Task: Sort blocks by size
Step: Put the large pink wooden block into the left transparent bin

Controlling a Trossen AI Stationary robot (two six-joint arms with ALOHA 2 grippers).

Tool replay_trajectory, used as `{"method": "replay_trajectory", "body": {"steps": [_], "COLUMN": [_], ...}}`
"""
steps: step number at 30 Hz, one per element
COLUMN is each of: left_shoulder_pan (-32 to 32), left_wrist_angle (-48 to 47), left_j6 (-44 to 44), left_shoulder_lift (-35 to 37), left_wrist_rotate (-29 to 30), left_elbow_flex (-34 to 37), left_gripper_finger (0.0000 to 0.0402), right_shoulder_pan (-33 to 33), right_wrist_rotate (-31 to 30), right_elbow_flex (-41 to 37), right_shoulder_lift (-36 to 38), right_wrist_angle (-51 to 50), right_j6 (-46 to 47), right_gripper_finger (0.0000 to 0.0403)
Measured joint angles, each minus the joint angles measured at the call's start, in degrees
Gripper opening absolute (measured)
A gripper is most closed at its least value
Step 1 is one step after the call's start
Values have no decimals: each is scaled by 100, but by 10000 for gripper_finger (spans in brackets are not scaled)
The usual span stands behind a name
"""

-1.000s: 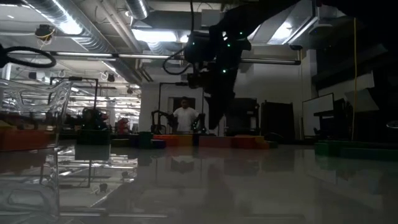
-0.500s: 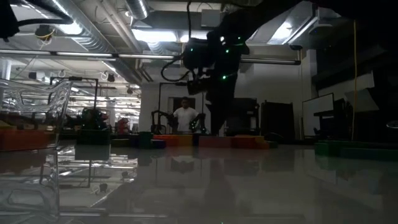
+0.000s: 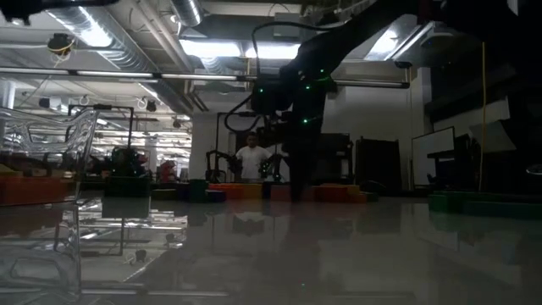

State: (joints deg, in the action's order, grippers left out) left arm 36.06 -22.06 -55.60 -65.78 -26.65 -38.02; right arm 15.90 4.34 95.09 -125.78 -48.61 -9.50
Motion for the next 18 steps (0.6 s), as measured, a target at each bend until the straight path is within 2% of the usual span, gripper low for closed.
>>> {"method": "replay_trajectory", "body": {"steps": [4,9,14,18], "left_shoulder_pan": [-191,-489,-859,-1160], "left_wrist_angle": [375,713,830,814], "left_j6": [258,806,1477,1889], "left_shoulder_lift": [63,65,65,65], "left_wrist_rotate": [18,483,1729,2810], "left_elbow_flex": [0,-2,0,0], "left_gripper_finger": [139,139,139,139], "right_shoulder_pan": [-2,-50,-348,-741], "right_wrist_rotate": [483,1400,2322,2437], "right_elbow_flex": [-2,-10,-15,-15], "right_shoulder_lift": [0,-8,-13,-13], "right_wrist_angle": [56,232,592,813], "right_j6": [9,50,180,168], "right_gripper_finger": [52,51,67,67]}}
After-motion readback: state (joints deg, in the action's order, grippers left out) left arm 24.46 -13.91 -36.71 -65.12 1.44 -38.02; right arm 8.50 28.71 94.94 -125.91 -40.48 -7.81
